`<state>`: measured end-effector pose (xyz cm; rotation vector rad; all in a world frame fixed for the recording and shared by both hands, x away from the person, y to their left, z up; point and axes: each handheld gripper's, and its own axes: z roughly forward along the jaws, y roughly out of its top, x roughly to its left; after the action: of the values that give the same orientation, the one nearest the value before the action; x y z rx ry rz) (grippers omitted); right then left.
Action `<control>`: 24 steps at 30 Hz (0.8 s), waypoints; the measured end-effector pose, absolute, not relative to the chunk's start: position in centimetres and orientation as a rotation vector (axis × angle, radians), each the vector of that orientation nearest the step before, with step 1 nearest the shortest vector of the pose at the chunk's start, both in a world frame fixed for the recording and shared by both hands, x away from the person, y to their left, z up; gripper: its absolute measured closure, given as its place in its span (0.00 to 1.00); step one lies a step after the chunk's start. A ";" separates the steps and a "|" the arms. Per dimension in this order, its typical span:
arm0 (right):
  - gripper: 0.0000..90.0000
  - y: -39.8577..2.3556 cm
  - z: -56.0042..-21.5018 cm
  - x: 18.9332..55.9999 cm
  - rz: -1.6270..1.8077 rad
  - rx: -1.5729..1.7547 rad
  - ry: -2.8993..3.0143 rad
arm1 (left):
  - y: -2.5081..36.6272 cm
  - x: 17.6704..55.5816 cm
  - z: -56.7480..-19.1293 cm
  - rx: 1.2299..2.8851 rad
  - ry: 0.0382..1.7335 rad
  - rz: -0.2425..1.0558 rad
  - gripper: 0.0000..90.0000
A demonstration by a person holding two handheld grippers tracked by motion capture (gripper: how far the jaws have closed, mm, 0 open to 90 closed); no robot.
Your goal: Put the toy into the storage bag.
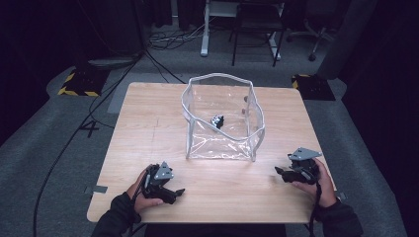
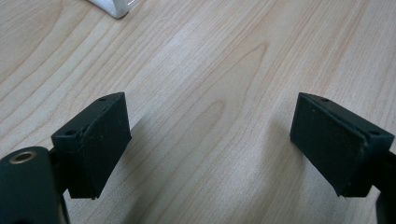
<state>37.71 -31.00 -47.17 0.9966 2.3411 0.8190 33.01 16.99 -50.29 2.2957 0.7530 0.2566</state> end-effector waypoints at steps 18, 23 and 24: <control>0.30 -32.9 -48.6 36.5 0.843 1.029 2.338 | 17.0 33.0 -50.3 2.296 0.752 0.264 0.14; 0.30 -33.8 -49.0 36.3 0.860 1.038 2.343 | 17.0 33.0 -50.3 2.296 0.753 0.264 0.14; 0.30 -34.0 -49.1 36.2 0.855 1.034 2.342 | 17.0 33.0 -50.3 2.296 0.752 0.264 0.14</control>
<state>36.16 -34.01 -49.10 1.0344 2.3421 0.8552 33.02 17.00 -50.28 2.2956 0.7523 0.2639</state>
